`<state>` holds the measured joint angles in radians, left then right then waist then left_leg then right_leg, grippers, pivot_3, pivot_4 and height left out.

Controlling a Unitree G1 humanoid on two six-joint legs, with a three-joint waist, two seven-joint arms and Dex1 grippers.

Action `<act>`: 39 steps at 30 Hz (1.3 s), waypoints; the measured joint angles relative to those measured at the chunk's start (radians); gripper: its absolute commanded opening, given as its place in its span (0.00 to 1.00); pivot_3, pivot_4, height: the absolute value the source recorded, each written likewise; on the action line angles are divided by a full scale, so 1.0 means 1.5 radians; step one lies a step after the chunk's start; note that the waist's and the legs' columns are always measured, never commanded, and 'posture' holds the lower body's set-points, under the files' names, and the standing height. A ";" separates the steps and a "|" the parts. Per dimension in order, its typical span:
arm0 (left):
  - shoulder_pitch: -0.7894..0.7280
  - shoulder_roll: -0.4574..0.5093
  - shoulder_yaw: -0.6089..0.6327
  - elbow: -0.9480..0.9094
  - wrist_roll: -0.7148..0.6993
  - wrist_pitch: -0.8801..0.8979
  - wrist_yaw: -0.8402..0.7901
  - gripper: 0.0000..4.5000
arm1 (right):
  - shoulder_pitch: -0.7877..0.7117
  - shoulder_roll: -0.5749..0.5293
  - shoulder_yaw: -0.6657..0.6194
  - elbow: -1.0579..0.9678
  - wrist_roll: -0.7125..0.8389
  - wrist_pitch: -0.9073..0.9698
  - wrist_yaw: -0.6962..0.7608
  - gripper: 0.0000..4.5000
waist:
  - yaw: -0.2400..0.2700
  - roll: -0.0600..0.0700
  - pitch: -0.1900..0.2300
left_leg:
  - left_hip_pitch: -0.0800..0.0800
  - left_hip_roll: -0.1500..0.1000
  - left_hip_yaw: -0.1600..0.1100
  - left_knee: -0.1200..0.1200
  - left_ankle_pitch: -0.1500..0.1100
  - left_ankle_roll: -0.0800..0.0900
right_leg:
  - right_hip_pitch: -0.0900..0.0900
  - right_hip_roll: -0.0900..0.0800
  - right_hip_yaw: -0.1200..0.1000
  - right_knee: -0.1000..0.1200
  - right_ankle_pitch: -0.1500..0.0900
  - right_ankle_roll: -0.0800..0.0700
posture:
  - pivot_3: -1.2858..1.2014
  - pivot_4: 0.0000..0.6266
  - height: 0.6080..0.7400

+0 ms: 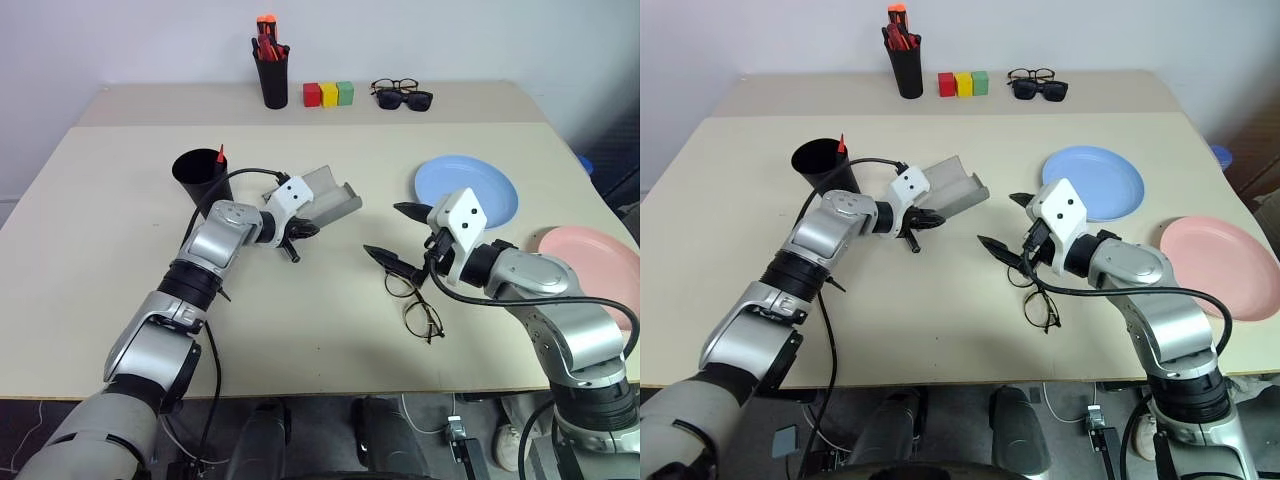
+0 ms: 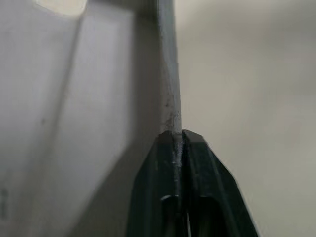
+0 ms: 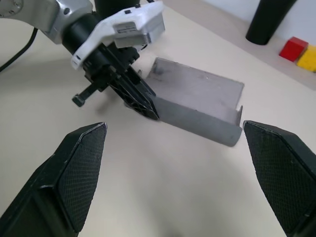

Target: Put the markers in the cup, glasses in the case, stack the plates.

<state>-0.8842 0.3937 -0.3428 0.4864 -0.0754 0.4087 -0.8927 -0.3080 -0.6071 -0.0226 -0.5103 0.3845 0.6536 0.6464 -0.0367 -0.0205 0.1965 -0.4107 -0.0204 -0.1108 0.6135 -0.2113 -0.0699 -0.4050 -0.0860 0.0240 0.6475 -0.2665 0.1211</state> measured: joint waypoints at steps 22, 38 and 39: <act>0.169 0.132 0.043 -0.278 -0.071 -0.089 -0.208 0.52 | 0.128 -0.116 -0.086 -0.030 0.114 0.333 -0.035 0.71 | 0.012 0.000 0.000 | 0.000 0.000 0.001 0.001 -0.001 0.002 | 0.001 0.000 0.000 0.000 -0.001 0.000 | 0.52 0.24 1.00; 0.378 0.200 0.252 -0.411 -0.152 0.052 -0.077 0.52 | -0.022 -0.154 0.008 -0.066 0.099 0.251 0.009 0.00 | -0.004 0.003 0.001 | 0.001 0.001 0.003 0.001 -0.001 0.002 | 0.000 -0.001 0.001 0.000 -0.001 0.000 | 0.52 0.24 1.00; 0.397 0.206 0.269 -0.419 -0.156 0.060 -0.065 0.52 | -0.082 -0.149 0.024 -0.069 0.095 0.223 0.024 0.00 | -0.008 0.003 0.001 | 0.001 0.001 0.002 0.001 -0.001 0.002 | 0.000 0.000 0.001 0.000 -0.001 0.000 | 0.52 0.24 1.00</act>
<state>-0.2882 0.7023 0.0610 -0.1418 -0.3087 0.4991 -0.9905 -0.4316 -0.8309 0.0128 -0.6137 0.5271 0.9880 0.6820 -0.0483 -0.0165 0.1983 -0.4088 -0.0189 -0.1074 0.6146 -0.2134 -0.0662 -0.4050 -0.0866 0.0259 0.6474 -0.2681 0.1208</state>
